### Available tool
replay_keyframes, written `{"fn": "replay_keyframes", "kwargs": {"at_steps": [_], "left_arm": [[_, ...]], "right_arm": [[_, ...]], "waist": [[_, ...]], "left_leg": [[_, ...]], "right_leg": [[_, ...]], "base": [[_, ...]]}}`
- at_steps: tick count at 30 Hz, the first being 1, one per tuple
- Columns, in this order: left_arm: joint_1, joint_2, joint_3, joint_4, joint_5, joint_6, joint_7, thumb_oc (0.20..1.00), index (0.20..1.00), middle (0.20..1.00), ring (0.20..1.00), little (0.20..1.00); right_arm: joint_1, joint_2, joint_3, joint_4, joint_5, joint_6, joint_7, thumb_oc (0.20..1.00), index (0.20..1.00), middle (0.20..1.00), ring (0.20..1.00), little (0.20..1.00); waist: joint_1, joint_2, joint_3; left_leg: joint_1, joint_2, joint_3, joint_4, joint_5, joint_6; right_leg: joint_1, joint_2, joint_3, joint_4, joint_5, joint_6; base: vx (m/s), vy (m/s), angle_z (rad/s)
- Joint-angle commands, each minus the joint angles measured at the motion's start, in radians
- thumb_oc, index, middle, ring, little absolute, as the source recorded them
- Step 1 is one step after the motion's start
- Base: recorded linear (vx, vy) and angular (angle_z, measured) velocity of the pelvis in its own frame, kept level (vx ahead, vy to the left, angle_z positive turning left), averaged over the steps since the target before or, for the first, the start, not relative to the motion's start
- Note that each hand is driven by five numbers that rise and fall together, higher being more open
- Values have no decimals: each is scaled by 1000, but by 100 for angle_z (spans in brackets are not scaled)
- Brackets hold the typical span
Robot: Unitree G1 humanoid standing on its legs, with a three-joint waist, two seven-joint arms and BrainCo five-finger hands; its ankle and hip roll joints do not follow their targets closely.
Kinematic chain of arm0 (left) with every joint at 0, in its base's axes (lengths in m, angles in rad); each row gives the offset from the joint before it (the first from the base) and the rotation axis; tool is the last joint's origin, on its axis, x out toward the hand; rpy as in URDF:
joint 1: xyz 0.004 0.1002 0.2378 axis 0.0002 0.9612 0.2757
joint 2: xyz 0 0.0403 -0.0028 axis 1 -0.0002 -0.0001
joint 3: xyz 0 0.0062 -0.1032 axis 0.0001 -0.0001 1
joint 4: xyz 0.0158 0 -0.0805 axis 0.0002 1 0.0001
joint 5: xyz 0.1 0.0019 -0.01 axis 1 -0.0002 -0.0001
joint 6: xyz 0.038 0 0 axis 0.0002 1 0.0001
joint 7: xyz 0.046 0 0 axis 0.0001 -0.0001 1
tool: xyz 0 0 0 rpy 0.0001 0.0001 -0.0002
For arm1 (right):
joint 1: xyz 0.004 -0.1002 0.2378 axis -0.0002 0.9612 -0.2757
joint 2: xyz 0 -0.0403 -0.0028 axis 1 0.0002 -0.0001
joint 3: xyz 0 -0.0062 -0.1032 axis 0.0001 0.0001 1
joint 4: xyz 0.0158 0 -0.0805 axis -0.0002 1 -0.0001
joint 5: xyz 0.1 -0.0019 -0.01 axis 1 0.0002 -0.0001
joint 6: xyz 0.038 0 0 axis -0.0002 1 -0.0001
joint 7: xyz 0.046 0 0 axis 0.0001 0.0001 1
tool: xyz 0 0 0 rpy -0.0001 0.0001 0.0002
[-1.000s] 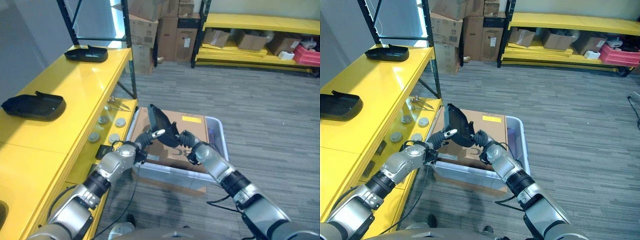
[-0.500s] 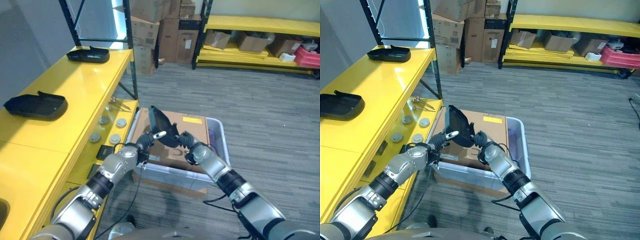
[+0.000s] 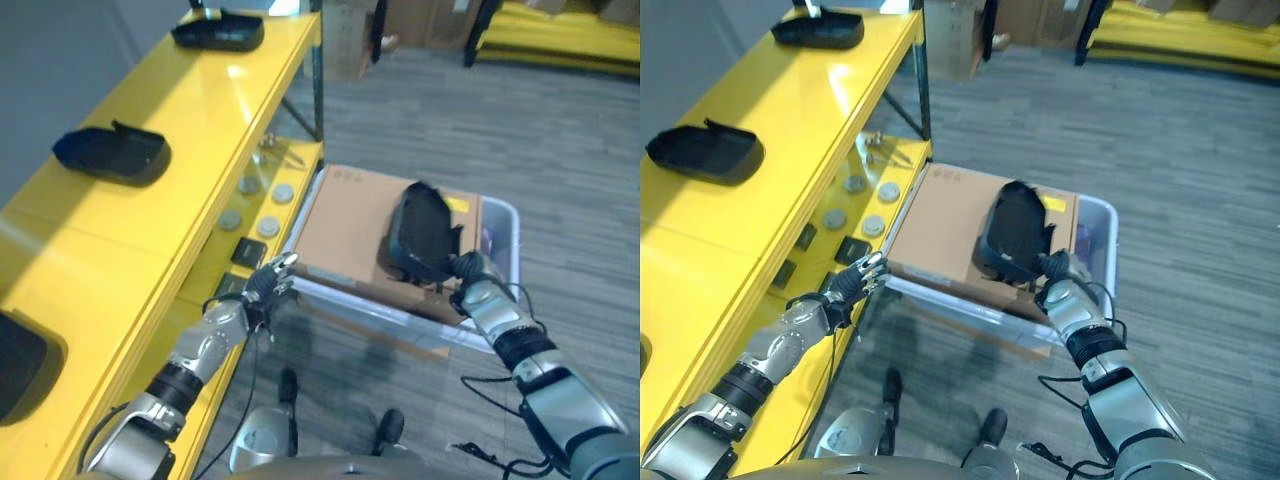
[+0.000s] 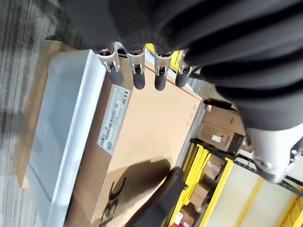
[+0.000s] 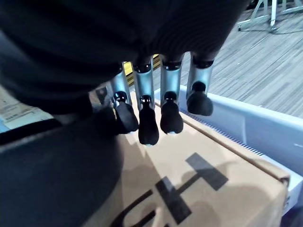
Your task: Move parts from the plastic box to the shelf.
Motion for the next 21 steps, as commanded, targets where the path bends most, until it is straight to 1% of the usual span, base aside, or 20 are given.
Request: {"fn": "replay_keyframes", "kwargs": {"at_steps": [1,3,5,6,8,11,12,13,14,17,21], "left_arm": [[-42,51,9,-61,-62,-81,-67,1000,1000,1000,1000,1000],[1,77,22,-90,-71,-76,-97,1000,1000,1000,1000,1000],[50,109,28,-113,-78,-84,-126,1000,1000,1000,1000,1000],[53,112,29,-115,-79,-83,-127,1000,1000,1000,1000,1000],[108,147,33,-135,-66,-98,-175,1000,1000,1000,1000,1000],[153,162,37,-143,-88,-96,-203,1000,1000,1000,1000,1000],[170,171,37,-147,-83,-101,-213,1000,1000,1000,1000,1000],[170,171,37,-147,-83,-101,-213,1000,1000,1000,1000,1000],[177,174,34,-140,-89,-106,-226,1000,1000,1000,1000,1000],[202,182,32,-140,-88,-111,-255,1000,1000,1000,1000,1000],[212,193,26,-147,-78,-109,-270,1000,1000,1000,1000,1000]], "right_arm": [[-99,-55,-5,-10,45,-67,-70,200,200,200,200,200],[-89,-79,-11,11,65,-79,-76,200,200,200,200,200],[-76,-104,-8,50,111,-102,-91,200,200,200,200,200],[-76,-106,-7,53,115,-103,-91,200,200,200,200,200],[-58,-129,-13,95,157,-133,-95,200,200,200,200,200],[-37,-137,-21,121,185,-139,-87,200,200,200,200,200],[-26,-134,-27,137,199,-142,-90,416,416,416,416,416],[-26,-134,-27,137,199,-142,-90,548,548,548,548,548],[-20,-132,-34,153,205,-148,-96,1000,1000,1000,1000,1000],[-9,-128,-66,186,248,-162,-124,1000,1000,1000,1000,1000],[-1,-127,-87,181,268,-169,-131,1000,1000,1000,1000,1000]], "waist": [[49,-43,38],[65,-42,57],[84,-42,77],[85,-42,78],[105,-40,102],[116,-42,113],[121,-45,115],[122,-45,115],[124,-48,117],[127,-56,116],[128,-67,112]], "left_leg": [[-68,-2,-85,65,-83,-31],[-85,-10,-96,74,-81,-26],[-98,-16,-101,84,-83,-22],[-100,-16,-102,85,-83,-22],[-117,-24,-107,96,-82,-15],[-109,-31,-107,93,-85,-8],[-104,-33,-105,89,-87,-5],[-104,-33,-105,89,-87,-5],[-100,-34,-104,87,-87,-3],[-82,-32,-95,74,-91,2],[-70,-28,-89,67,-95,7]], "right_leg": [[-25,-101,-49,118,-91,76],[-34,-103,-57,127,-88,73],[-43,-108,-67,141,-91,70],[-44,-108,-68,143,-92,70],[-56,-111,-78,160,-93,67],[-50,-109,-80,164,-95,67],[-45,-108,-79,163,-96,68],[-45,-108,-79,163,-96,68],[-42,-106,-77,162,-96,69],[-33,-101,-72,158,-97,73],[-27,-97,-67,157,-99,76]], "base": [[-109,-35,14],[-79,-33,7],[-62,-24,17],[-72,-22,20],[-68,-24,19],[-7,-21,18],[11,-18,17],[6,-19,12],[6,-9,8],[2,-4,1],[4,-12,0]]}}
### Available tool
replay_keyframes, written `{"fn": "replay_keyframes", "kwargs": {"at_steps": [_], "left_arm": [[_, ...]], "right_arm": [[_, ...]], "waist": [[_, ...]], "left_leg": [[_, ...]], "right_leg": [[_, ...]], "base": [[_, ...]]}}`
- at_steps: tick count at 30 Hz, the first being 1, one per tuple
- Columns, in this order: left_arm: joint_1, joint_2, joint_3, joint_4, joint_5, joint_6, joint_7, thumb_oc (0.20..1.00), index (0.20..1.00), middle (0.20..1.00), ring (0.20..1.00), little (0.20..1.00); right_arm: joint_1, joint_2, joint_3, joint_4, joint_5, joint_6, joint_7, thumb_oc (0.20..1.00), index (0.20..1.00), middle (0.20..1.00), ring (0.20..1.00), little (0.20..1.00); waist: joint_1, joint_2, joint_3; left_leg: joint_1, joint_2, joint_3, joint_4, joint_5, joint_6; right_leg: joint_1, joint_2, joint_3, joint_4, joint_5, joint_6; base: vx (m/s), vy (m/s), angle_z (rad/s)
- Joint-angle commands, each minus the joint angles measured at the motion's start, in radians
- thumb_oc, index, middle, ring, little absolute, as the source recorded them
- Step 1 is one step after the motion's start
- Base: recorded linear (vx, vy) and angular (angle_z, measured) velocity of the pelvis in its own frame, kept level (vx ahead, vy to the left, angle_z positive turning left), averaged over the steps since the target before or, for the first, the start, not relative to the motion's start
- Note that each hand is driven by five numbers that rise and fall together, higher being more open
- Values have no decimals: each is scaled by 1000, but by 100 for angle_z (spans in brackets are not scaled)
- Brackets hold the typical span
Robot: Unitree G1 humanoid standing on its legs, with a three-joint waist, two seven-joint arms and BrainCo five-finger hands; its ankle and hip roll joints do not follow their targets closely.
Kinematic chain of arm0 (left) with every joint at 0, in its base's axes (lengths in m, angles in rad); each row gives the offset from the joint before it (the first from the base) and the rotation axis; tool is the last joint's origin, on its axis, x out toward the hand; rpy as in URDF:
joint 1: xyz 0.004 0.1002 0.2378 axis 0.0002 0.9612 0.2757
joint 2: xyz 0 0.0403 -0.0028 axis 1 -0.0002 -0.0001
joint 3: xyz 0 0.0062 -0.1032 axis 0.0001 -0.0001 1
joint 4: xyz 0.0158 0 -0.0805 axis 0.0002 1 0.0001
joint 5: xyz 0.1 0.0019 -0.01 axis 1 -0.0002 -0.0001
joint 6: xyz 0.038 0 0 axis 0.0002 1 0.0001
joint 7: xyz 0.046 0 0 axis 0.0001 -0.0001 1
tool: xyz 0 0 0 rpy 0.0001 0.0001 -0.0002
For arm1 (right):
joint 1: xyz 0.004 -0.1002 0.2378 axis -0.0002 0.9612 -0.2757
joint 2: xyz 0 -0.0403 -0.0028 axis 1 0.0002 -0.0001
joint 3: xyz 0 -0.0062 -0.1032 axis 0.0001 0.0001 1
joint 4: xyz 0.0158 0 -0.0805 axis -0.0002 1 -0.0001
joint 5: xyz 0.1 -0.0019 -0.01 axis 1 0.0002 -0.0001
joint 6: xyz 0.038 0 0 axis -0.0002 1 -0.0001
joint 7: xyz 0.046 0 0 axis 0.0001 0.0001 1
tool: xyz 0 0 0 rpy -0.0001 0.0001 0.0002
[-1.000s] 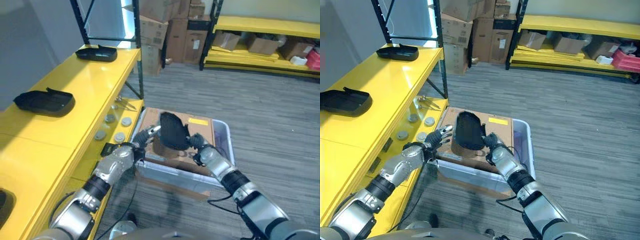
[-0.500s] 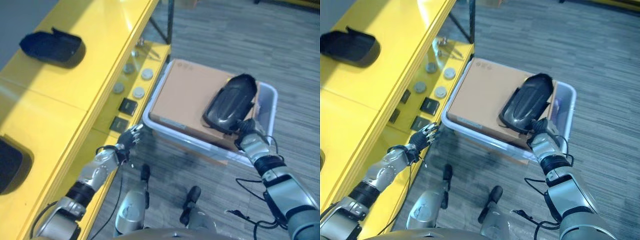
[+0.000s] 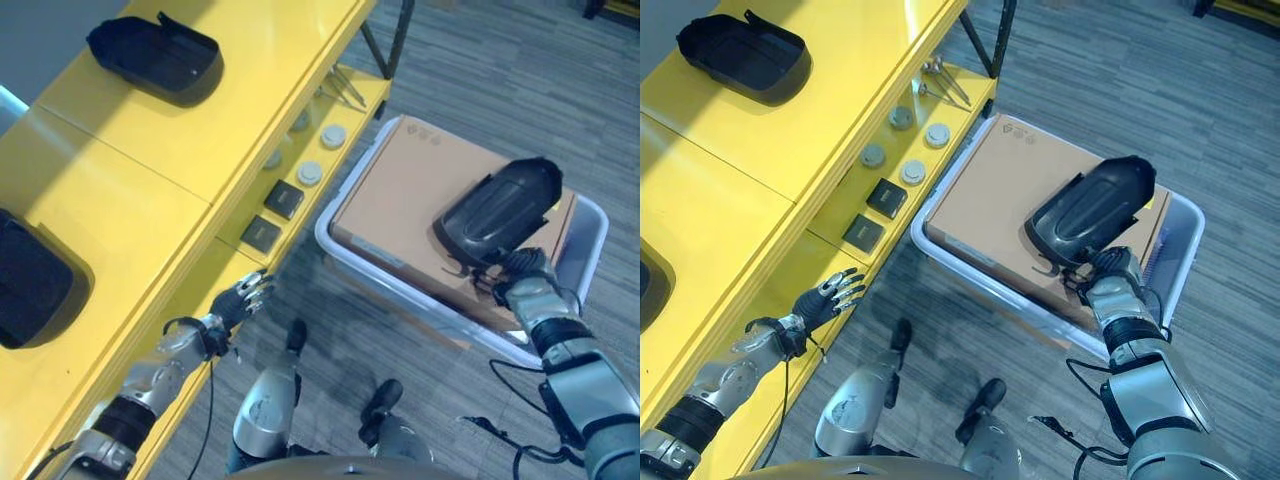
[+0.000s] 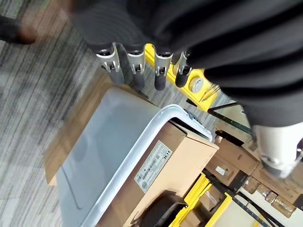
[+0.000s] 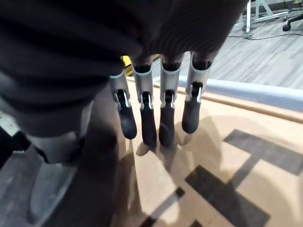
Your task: Move parts from the plastic box to the shelf.
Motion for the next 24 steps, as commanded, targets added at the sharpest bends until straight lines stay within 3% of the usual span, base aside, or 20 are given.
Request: {"fn": "replay_keyframes", "kwargs": {"at_steps": [1,8,14,18,24], "left_arm": [[20,21,-14,-67,-6,-50,-47,1000,1000,1000,1000,1000],[70,45,4,-90,15,-11,-80,1000,1000,1000,1000,1000],[110,51,27,-106,20,-2,-85,1000,1000,1000,1000,1000],[113,48,38,-89,16,-18,-80,1000,1000,1000,1000,1000],[91,30,43,-90,-8,-47,-89,1000,1000,1000,1000,1000]], "right_arm": [[20,-45,20,-10,47,-29,-51,1000,1000,1000,1000,1000],[96,-30,-40,-104,66,6,-77,1000,1000,1000,1000,1000],[156,-14,-100,-134,103,-10,-146,1000,1000,1000,1000,1000],[165,24,-167,-148,193,-86,-280,1000,1000,1000,1000,1000],[142,60,-207,-132,210,-109,-370,1000,1000,1000,1000,1000]], "waist": [[6,-37,-31],[1,-66,-54],[0,-75,-82],[5,-73,-89],[13,-55,-85]], "left_leg": [[-61,8,-32,66,-100,-2],[-10,21,-20,51,-112,-1],[17,24,-19,42,-119,-1],[20,25,-17,45,-128,1],[7,12,-19,50,-134,4]], "right_leg": [[-13,-48,-9,43,-28,63],[32,-30,5,23,-34,68],[61,-24,12,6,-34,73],[68,-27,10,5,-39,78],[62,-39,6,6,-41,83]], "base": [[18,-39,-3],[49,-33,-1],[78,10,0],[26,10,0],[-2,76,-1]]}}
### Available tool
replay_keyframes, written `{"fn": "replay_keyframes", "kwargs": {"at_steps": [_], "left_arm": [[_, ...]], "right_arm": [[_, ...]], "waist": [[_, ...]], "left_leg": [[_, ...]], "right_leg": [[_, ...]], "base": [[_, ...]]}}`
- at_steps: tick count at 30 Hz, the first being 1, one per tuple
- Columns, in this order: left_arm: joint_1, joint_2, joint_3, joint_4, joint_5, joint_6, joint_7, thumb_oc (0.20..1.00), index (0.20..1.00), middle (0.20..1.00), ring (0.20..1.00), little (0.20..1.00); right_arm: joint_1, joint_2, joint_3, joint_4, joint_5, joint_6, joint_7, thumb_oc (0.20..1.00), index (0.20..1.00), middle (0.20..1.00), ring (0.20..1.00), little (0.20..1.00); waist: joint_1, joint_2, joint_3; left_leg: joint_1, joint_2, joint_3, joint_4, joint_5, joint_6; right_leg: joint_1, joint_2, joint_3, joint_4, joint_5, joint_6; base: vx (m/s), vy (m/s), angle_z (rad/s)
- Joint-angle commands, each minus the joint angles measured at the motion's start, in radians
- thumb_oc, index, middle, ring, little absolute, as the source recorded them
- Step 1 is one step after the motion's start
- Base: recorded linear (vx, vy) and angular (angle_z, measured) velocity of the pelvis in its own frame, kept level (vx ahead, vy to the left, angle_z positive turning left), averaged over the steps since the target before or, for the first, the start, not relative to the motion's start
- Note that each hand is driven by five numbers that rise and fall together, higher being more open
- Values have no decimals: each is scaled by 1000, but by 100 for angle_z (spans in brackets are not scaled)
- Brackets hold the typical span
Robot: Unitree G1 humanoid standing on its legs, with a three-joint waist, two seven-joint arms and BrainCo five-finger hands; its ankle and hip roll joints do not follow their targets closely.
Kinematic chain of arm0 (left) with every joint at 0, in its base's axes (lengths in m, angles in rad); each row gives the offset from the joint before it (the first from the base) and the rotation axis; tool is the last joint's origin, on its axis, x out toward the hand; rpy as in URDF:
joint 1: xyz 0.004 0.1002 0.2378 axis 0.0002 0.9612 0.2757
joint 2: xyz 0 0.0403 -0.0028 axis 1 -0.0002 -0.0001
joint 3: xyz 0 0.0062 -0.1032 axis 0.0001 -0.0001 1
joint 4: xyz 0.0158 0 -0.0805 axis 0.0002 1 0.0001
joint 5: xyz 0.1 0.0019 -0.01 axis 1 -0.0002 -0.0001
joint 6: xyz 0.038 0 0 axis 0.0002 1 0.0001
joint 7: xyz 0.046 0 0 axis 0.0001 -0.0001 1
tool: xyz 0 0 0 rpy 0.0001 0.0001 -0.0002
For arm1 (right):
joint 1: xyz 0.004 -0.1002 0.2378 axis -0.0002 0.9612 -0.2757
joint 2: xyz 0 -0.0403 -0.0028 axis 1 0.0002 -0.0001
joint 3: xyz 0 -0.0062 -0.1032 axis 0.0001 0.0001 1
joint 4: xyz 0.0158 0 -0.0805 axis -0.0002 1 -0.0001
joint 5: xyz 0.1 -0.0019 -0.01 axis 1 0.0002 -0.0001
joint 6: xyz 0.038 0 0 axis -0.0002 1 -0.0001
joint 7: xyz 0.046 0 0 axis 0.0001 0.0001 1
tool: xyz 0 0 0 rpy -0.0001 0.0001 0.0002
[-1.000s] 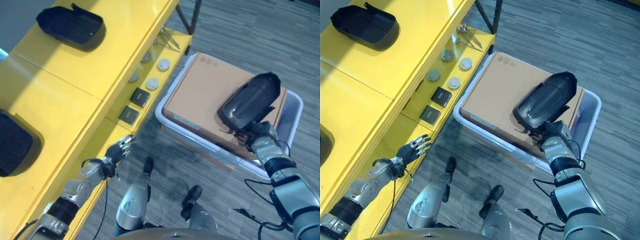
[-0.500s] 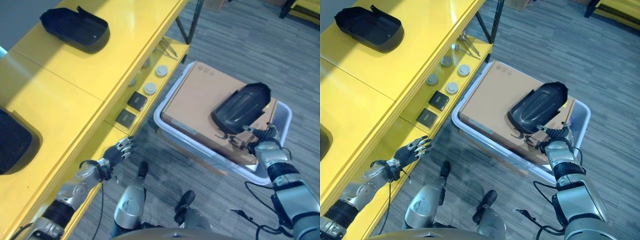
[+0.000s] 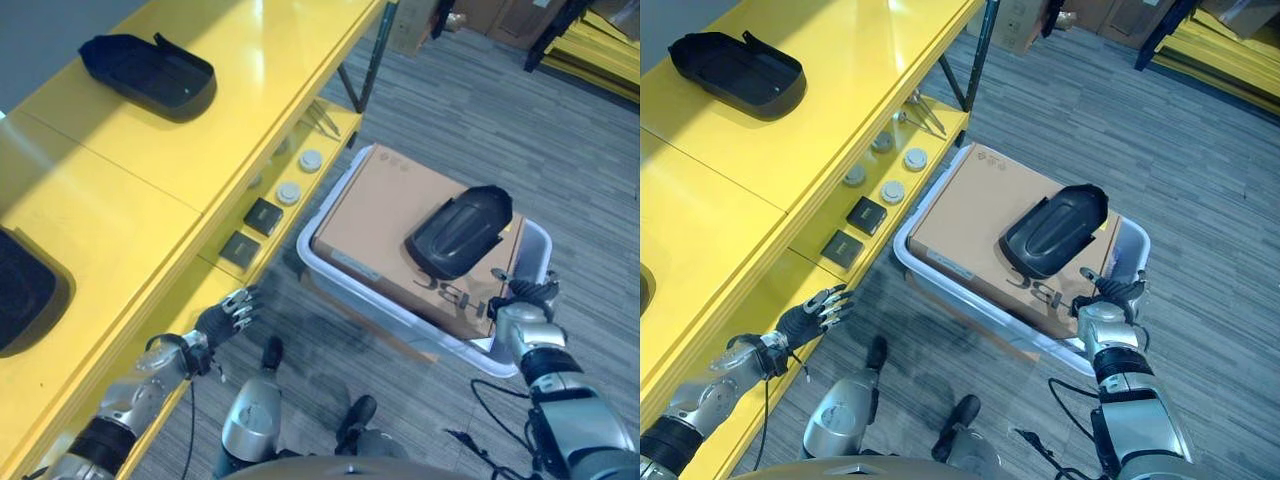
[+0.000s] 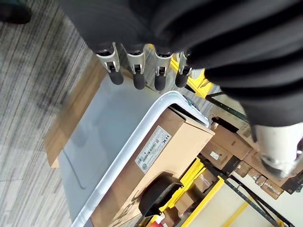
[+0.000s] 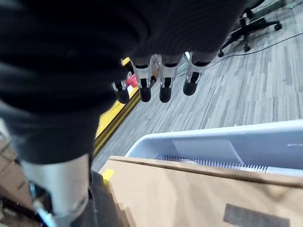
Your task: Move parts from the plastic box to the shelf.
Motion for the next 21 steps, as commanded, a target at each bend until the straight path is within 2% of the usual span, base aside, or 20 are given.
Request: {"fn": "replay_keyframes", "kwargs": {"at_steps": [1,8,15,21], "left_arm": [[-20,-30,-4,-52,-24,-73,-30,1000,1000,1000,1000,1000],[-69,-25,-29,-51,-68,-115,-21,1000,1000,1000,1000,1000],[-97,-25,-43,-2,-100,-179,-33,1000,1000,1000,1000,1000],[-113,-13,-46,-7,-115,-195,-53,1000,1000,1000,1000,1000]], "right_arm": [[-47,-78,45,12,25,-63,-84,1000,1000,1000,1000,1000],[-151,-93,77,66,44,-110,-104,1000,1000,1000,1000,1000],[-237,-122,113,92,85,-132,-119,1000,1000,1000,1000,1000],[-283,-156,128,120,110,-134,-132,1000,1000,1000,1000,1000]], "waist": [[27,33,-44],[41,60,-8],[45,68,32],[49,70,65]], "left_leg": [[-59,8,-25,53,-102,16],[-126,-20,-42,95,-107,26],[-186,-30,-39,126,-106,31],[-226,-36,-34,146,-108,38]], "right_leg": [[-37,-59,-4,95,-69,80],[-93,-85,-11,138,-73,81],[-147,-97,-12,160,-67,82],[-192,-106,-11,185,-63,87]], "base": [[-24,71,3],[-55,80,1],[-68,38,1],[-43,15,0]]}}
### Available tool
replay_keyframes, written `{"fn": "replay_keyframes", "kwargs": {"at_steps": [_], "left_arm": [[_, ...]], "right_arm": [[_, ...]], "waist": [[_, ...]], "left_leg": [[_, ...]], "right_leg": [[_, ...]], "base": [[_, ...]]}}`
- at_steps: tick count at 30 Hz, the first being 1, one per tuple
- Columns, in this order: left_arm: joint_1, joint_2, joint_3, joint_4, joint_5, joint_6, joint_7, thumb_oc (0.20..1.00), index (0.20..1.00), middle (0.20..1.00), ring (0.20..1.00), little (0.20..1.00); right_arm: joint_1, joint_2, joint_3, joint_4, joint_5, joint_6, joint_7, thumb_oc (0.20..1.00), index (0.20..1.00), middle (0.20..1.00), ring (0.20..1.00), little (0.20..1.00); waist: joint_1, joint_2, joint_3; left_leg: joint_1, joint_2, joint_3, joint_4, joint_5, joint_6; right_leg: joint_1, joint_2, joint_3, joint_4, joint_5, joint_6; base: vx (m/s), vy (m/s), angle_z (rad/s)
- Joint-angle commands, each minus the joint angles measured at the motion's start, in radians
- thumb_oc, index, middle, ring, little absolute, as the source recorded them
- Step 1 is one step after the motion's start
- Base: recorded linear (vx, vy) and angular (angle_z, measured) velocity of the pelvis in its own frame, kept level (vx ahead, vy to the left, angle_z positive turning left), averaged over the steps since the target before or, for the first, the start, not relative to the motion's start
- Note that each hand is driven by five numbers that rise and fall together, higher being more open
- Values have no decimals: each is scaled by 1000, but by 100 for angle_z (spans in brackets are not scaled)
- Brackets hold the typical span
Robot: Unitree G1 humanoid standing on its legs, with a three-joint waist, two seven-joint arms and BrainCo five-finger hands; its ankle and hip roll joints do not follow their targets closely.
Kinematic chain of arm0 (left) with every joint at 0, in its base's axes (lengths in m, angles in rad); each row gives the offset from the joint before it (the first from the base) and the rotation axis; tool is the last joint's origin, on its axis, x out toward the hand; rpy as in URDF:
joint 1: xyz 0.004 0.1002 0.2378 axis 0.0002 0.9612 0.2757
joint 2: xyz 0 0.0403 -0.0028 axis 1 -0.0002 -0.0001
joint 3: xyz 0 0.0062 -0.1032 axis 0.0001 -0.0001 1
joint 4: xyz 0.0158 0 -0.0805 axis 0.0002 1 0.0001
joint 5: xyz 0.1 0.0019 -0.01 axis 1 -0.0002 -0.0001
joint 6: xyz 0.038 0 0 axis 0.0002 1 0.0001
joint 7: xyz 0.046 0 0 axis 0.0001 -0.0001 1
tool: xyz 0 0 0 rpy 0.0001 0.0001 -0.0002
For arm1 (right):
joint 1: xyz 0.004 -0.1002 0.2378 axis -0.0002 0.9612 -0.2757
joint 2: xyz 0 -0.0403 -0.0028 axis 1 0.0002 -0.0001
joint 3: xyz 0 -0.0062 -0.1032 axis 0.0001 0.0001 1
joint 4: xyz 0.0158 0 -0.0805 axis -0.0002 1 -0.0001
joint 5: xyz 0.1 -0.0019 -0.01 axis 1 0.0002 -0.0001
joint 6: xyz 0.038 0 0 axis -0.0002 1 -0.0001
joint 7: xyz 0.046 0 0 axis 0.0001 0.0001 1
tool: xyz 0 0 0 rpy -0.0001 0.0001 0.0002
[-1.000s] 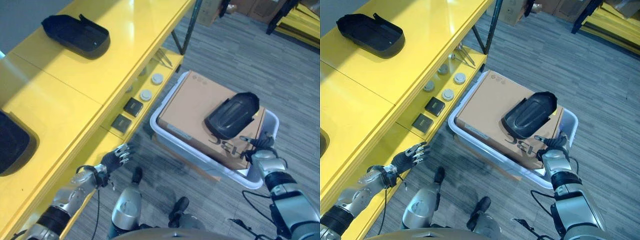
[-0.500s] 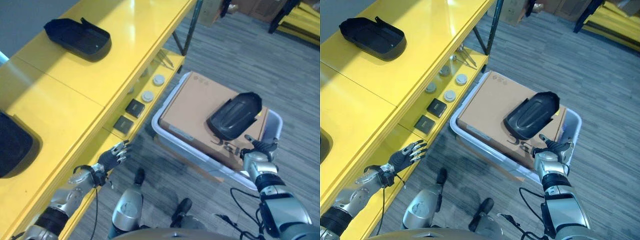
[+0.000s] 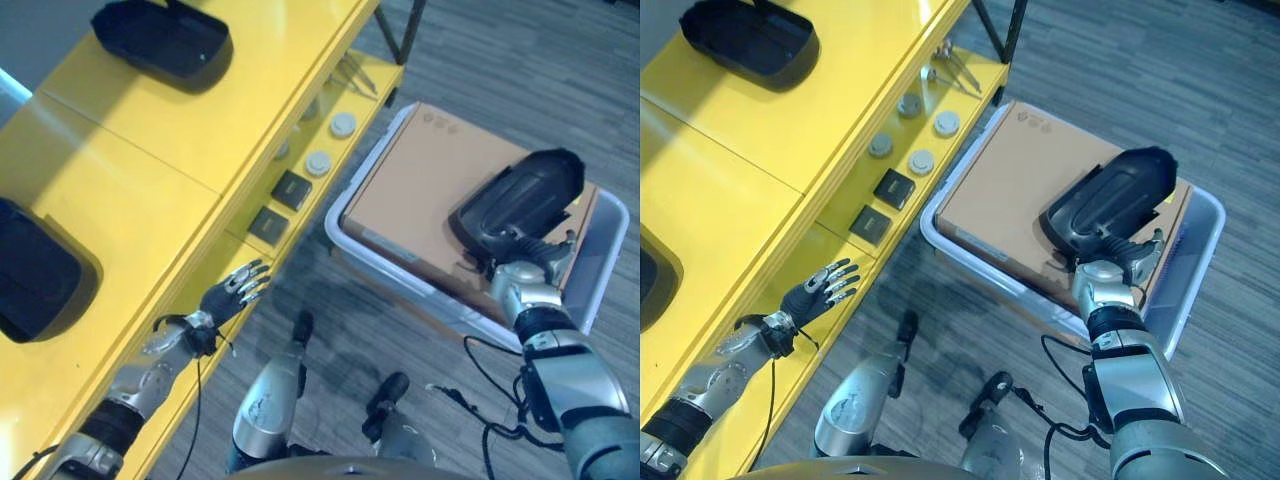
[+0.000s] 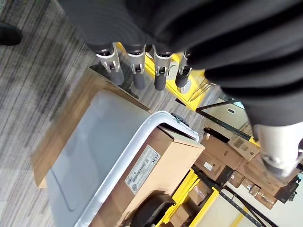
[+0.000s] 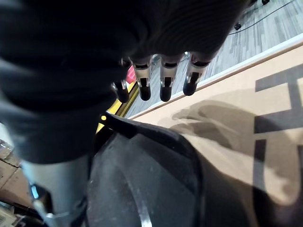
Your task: Move parts from the plastic box to the shelf.
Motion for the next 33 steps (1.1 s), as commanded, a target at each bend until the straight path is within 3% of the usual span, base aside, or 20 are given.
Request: {"fn": "replay_keyframes", "kwargs": {"at_steps": [1,7,12,14,15,17,20,33], "left_arm": [[-15,-9,-2,-40,-43,-64,-32,1000,1000,1000,1000,1000],[-35,3,-24,-39,-58,-92,-44,1000,1000,1000,1000,1000],[-46,22,-30,-42,-65,-101,-64,1000,1000,1000,1000,1000],[-53,34,-32,-40,-74,-107,-75,1000,1000,1000,1000,1000],[-55,36,-31,-40,-77,-107,-78,1000,1000,1000,1000,1000],[-63,40,-32,-33,-72,-115,-101,1000,1000,1000,1000,1000],[-73,55,-37,-32,-70,-120,-122,1000,1000,1000,1000,1000],[-88,79,-58,-31,-77,-145,-111,1000,1000,1000,1000,1000]], "right_arm": [[-37,-90,66,-7,28,-44,-51,1000,1000,1000,1000,1000],[-58,-119,70,59,41,-37,-73,1000,1000,1000,1000,1000],[-62,-150,75,151,44,17,-34,1000,1000,1000,1000,1000],[-59,-160,91,196,46,57,41,256,256,256,256,256],[-60,-162,95,206,44,68,63,200,200,200,200,200],[-52,-160,110,243,77,121,160,200,200,200,200,200],[-40,-160,124,289,82,111,227,200,200,200,200,200],[-61,-161,133,265,92,58,297,200,200,200,200,200]], "waist": [[15,-19,1],[16,-23,27],[19,-28,43],[22,-36,50],[22,-37,52],[25,-42,60],[28,-46,68],[13,-48,75]], "left_leg": [[-52,-11,-31,73,-111,18],[-83,-12,-26,88,-114,26],[-105,-15,-24,100,-118,34],[-102,-13,-29,106,-143,29],[-103,-12,-29,107,-143,30],[-106,-10,-28,110,-145,31],[-109,-7,-28,113,-145,31],[-109,4,-9,114,-150,36]], "right_leg": [[-12,-59,-9,92,-57,75],[-48,-62,-7,114,-55,79],[-73,-62,-7,130,-54,83],[-75,-61,1,143,-71,94],[-77,-61,1,144,-71,95],[-80,-59,1,147,-70,94],[-82,-56,-1,148,-67,93],[-108,-51,5,173,-67,89]], "base": [[-13,11,4],[-18,3,1],[0,0,0],[46,-56,-1],[45,-65,-1],[-14,-42,0],[-11,-49,0],[-13,-11,0]]}}
